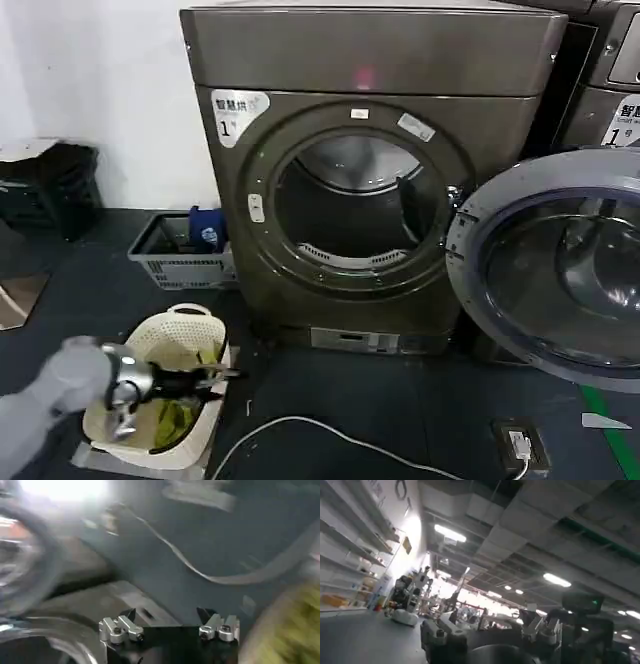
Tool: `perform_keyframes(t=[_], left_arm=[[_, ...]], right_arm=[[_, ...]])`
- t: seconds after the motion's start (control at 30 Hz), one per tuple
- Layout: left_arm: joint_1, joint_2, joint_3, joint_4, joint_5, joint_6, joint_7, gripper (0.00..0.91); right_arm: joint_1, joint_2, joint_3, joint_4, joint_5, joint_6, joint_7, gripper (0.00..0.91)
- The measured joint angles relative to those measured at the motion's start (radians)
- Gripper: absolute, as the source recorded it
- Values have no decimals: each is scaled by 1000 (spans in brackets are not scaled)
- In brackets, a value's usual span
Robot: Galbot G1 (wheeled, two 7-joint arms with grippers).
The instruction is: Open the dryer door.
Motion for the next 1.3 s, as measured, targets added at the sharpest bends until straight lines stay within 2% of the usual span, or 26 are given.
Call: perform_keyframes(t=[0.2, 0.33, 1.1, 1.3], left_arm=[[28, 30, -43, 44, 280, 0, -45, 907], [51, 49, -65, 49, 400, 0, -60, 907], [49, 61, -79, 67, 559, 2, -75, 907], [52, 60, -79, 63, 565, 2, -75, 907]], right_arm=[[4, 4, -7, -11, 18, 13, -10, 907], [7, 11, -11, -5, 11, 12, -27, 907], [13, 28, -34, 2, 12, 37, -30, 907], [13, 35, -36, 2, -9, 43, -44, 907]])
